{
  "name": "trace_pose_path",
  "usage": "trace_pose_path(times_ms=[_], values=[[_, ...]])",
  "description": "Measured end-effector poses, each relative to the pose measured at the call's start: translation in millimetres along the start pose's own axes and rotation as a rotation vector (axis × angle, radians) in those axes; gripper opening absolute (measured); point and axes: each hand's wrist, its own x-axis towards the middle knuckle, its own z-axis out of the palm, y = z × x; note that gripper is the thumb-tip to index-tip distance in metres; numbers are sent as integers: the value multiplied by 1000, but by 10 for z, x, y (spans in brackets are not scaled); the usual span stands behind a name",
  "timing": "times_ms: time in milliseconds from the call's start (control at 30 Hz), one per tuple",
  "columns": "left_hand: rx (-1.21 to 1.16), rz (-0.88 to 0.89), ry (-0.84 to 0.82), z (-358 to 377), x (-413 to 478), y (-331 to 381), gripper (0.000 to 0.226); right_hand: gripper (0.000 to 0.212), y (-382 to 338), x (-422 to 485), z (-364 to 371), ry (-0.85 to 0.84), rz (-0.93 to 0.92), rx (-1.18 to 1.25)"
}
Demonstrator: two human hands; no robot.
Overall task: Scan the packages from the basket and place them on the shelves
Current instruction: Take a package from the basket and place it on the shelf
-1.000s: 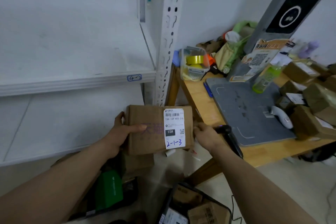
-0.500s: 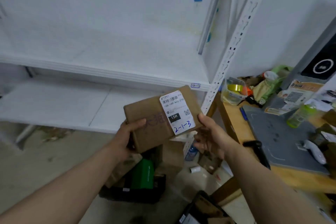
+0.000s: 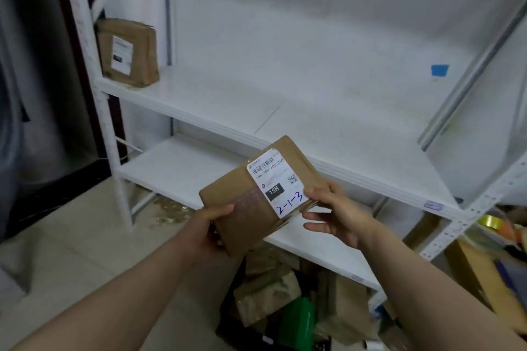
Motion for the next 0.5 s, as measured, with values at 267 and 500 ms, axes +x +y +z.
trace_pose_path(times_ms=[267,500], values=[[550,207,309,-1434,38,1582,80,73,-593,919,1958,-141,-77,-268],[615,291,321,-1727,285,2545,56,100,-1321,1644,2782,-175,-171,-263]])
